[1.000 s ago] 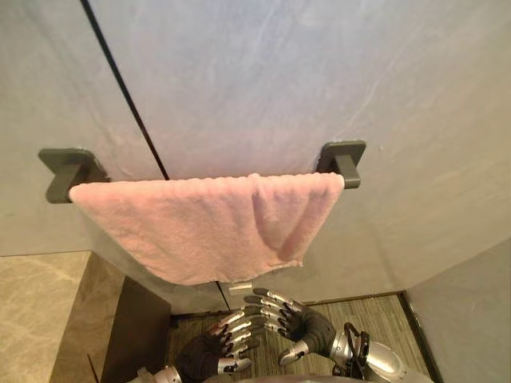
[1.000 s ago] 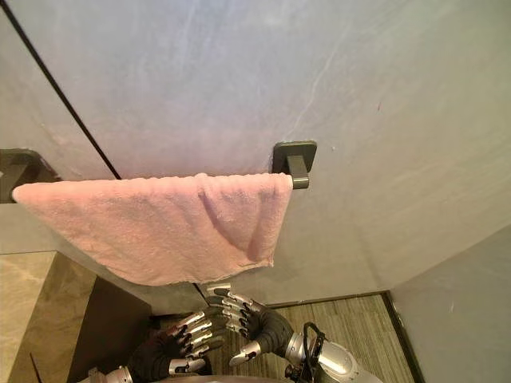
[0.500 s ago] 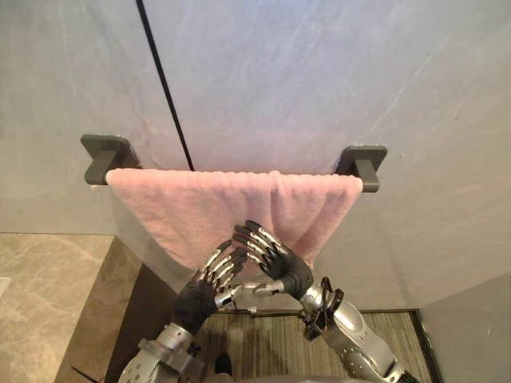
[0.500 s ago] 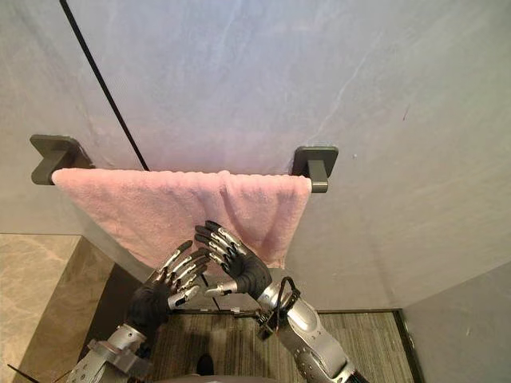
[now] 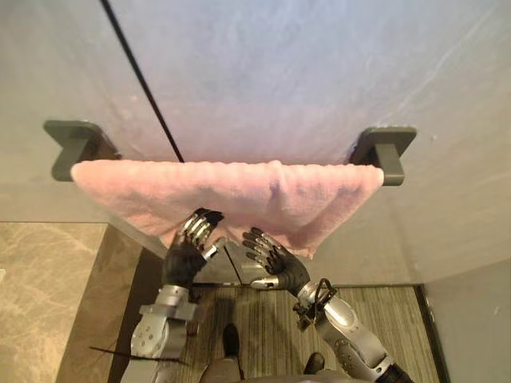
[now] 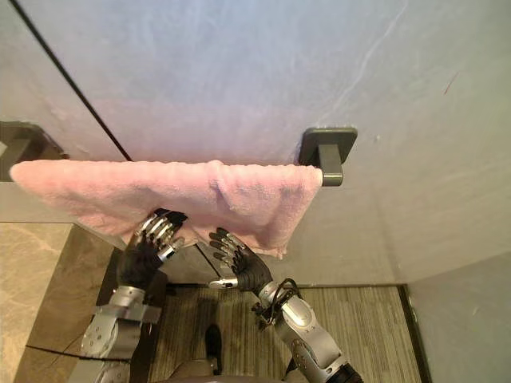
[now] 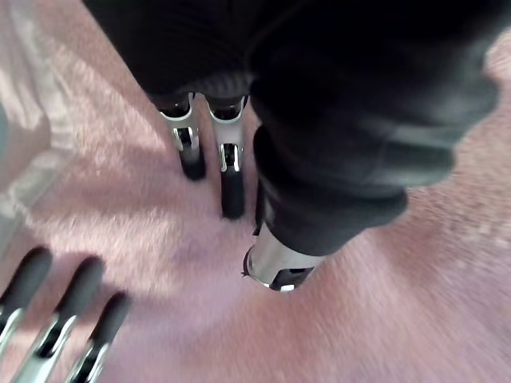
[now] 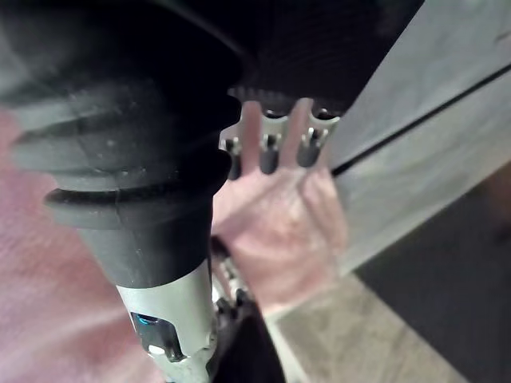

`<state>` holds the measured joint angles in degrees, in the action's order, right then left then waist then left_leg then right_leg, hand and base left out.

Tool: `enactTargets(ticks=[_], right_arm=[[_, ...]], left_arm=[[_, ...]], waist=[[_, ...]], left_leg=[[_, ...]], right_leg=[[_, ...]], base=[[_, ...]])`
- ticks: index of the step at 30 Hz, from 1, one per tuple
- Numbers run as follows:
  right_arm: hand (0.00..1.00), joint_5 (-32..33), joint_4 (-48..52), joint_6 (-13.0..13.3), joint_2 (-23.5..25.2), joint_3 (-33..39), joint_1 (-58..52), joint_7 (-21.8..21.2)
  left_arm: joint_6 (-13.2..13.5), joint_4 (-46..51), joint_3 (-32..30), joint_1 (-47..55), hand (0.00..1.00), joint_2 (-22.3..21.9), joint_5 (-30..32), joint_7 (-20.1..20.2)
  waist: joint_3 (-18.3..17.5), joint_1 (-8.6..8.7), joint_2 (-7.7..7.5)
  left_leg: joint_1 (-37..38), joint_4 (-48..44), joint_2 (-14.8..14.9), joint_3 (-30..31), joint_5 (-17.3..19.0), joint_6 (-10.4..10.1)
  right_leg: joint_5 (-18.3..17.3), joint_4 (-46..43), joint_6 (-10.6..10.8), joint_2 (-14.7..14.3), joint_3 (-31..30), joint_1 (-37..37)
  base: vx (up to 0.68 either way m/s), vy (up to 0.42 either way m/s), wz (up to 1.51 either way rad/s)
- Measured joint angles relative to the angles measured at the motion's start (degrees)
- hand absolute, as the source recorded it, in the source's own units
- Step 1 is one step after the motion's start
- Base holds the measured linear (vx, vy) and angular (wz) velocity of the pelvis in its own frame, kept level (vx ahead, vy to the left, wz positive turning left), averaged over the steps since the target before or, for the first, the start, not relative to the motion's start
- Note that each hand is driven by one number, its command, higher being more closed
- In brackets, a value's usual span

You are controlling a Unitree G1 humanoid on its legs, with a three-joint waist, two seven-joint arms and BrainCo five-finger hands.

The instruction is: Organize washtable

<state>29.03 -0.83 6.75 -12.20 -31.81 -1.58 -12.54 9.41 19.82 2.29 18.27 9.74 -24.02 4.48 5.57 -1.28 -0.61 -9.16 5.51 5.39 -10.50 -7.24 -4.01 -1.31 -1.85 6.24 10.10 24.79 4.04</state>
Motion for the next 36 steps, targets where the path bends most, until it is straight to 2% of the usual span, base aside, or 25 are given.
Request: enactTargets(ticks=[8, 16, 23, 27, 31, 34, 36], right_arm=[[0.00, -0.4, 0.0, 0.1, 1.3, 2.8, 4.8, 0.4], [0.00, -0.9, 0.0, 0.1, 2.7, 3.9, 4.8, 1.2], [0.00, -2.1, -0.4, 0.1, 2.8, 4.5, 4.0, 1.1], [0.00, -3.2, -10.7, -0.8, 3.4, 6.1, 3.0, 1.0], [0.00, -10.7, -26.1, -3.3, 4.5, 11.9, 0.1, 1.4], [0.00, -17.3, -35.2, -4.7, 4.1, 15.2, -0.9, 2.6], [0.00, -23.4, -40.5, -5.3, 3.0, 15.7, -1.2, 3.9]], left_arm=[[5.4, -3.8, -3.3, -4.4, 0.00, -2.0, 5.0, -1.5], [6.2, -6.1, -7.8, -6.0, 0.00, -4.2, 5.1, -4.5], [6.1, -8.4, -9.4, -5.6, 0.00, -5.3, 6.0, -4.6], [4.6, -14.3, -9.2, -4.8, 0.00, -5.3, 6.8, -5.4], [2.6, -24.0, -9.2, -2.7, 0.00, -5.1, 10.1, -5.7], [1.3, -33.9, -9.6, -2.5, 0.00, -5.2, 11.3, -5.6], [-0.4, -41.0, -11.3, -0.8, 0.00, -6.6, 12.7, -5.7]], waist=[[3.0, -0.15, 0.16], [3.6, 0.09, 0.42], [3.6, 0.11, 0.40], [3.5, 0.21, 0.26], [3.1, 0.37, -0.37], [2.9, 0.30, -0.58], [2.5, 0.15, 0.00]], left_leg=[[-4.6, 0.0, 0.3, -0.9, -1.1, 0.2], [-5.4, 0.0, 0.5, -1.8, -1.1, 0.1], [-4.7, 0.0, 0.5, -2.7, -1.6, 0.6], [-1.7, 0.0, 1.1, -4.8, -1.0, 0.1], [2.2, -0.1, 2.4, -7.6, 0.3, -0.6], [2.7, -5.9, 4.0, -9.2, 3.9, -1.2], [2.8, -12.5, 6.7, -10.3, 7.8, -2.0]], right_leg=[[1.7, 0.1, -0.5, -0.2, -1.4, 5.3], [2.7, 1.1, -0.6, -0.2, -2.3, 6.3], [3.1, 1.3, -0.4, -0.4, -3.1, 6.0], [3.3, 1.8, -0.5, -0.7, -5.1, 4.0], [3.2, 2.2, -0.8, -2.0, -8.2, 1.8], [2.9, 2.2, -1.3, -3.0, -10.2, 0.1], [2.5, 2.0, -1.9, -4.3, -12.1, -1.5]], base=[[-0.04, 0.023, -0.08], [-0.04, 0.033, -0.06], [0.02, 0.009, -0.06], [0.01, 0.003, -0.24], [0.04, -0.031, -0.43], [0.05, -0.054, -0.36], [0.03, -0.078, -0.50]])
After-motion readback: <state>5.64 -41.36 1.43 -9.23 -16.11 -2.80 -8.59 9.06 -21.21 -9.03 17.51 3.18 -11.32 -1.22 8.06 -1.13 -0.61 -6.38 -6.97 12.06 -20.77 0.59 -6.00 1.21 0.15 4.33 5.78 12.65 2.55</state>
